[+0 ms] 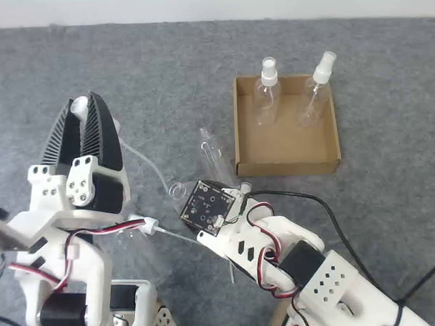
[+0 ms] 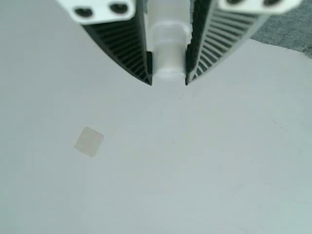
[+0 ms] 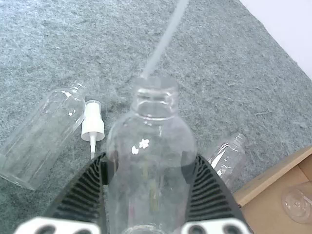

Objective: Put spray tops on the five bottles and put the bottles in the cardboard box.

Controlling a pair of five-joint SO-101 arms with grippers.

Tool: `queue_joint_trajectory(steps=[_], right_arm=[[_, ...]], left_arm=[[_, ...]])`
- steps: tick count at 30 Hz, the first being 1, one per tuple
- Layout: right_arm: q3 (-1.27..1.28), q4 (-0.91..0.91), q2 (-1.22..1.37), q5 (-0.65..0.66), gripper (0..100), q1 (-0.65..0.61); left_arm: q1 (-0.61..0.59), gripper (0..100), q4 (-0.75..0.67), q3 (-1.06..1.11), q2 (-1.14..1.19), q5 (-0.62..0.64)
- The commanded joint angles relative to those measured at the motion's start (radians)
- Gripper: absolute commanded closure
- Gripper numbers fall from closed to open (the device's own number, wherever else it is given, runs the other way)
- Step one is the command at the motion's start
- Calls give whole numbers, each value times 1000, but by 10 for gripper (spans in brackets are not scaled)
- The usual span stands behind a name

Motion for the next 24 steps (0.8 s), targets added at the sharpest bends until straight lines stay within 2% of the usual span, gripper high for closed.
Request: queue_joint_trajectory(steps=[1, 6, 15, 24], right_arm=[[-9, -13, 4, -11, 992, -7], [-9, -13, 4, -11, 992, -7], [-11, -22, 2, -12, 992, -5], [-17, -101, 2, -183, 992, 122]], left_arm=[[28, 988, -29, -7, -3, -8], [98, 988, -29, 15, -3, -11], [118, 988, 12, 81, -3, -14], [361, 988, 198, 79, 43, -235]])
